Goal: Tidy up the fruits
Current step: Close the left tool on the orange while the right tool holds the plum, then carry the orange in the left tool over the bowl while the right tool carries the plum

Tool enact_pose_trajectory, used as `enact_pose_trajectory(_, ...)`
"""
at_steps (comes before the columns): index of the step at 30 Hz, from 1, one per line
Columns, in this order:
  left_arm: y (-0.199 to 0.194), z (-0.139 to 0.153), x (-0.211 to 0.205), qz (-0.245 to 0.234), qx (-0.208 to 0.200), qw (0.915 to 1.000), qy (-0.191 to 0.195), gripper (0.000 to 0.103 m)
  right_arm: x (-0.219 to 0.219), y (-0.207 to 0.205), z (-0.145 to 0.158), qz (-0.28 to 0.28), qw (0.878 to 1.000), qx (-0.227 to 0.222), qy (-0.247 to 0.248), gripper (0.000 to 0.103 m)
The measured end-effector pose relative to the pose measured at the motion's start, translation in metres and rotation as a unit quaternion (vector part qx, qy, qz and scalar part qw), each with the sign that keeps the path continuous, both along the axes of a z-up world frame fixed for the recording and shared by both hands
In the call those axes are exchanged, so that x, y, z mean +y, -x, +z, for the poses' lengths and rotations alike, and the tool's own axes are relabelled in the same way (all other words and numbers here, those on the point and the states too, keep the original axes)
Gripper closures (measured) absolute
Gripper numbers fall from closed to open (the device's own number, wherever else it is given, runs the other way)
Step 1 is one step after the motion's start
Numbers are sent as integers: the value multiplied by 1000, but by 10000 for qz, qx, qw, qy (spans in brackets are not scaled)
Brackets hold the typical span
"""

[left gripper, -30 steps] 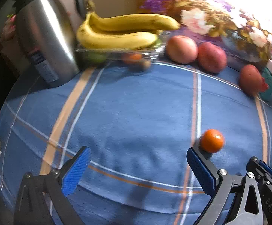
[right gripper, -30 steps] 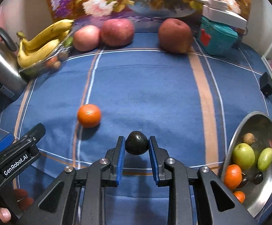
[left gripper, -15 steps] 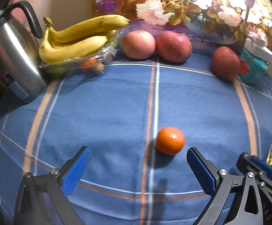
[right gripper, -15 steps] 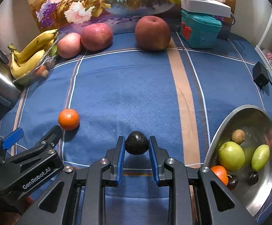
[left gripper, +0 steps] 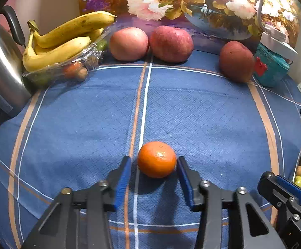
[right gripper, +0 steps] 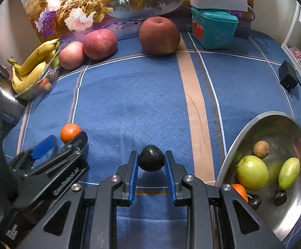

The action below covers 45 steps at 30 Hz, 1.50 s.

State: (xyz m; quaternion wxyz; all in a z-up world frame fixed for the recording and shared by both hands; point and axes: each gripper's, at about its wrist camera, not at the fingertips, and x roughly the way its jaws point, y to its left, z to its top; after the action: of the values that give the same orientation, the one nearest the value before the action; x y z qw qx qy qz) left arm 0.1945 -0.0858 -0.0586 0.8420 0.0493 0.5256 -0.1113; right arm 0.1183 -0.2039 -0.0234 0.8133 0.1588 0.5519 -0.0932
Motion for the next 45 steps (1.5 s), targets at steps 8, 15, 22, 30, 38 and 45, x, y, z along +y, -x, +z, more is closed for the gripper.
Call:
enact_pose_trajectory(8,5,6,2,48,72,9999,132,64,-4,2,1,-21,10000,-8,-46,77)
enact_pose_trajectory(15,15,24,16,228,167,9993,255,64,-4,6,4,-38,10000,-10,-5,77)
enact_pose_trajectory(22,33,47,26,245,65,9995,164,64,-6,22,17,-69,9999,-39,122,77)
enact_pose_trajectory(30,68,62,23,140,-15,9999,70,64,-9,44,29,-150,9997,-107,145,77)
enact_pose_trajectory(38,102,68,12,-66,67,9998,193,64,-3,69,32,-160,9997,-58,177,77)
enact_pose_trajectory(45,116,72,4,-125,47,9996,253,64,-9,90,37,-267,9994,-26,238,77)
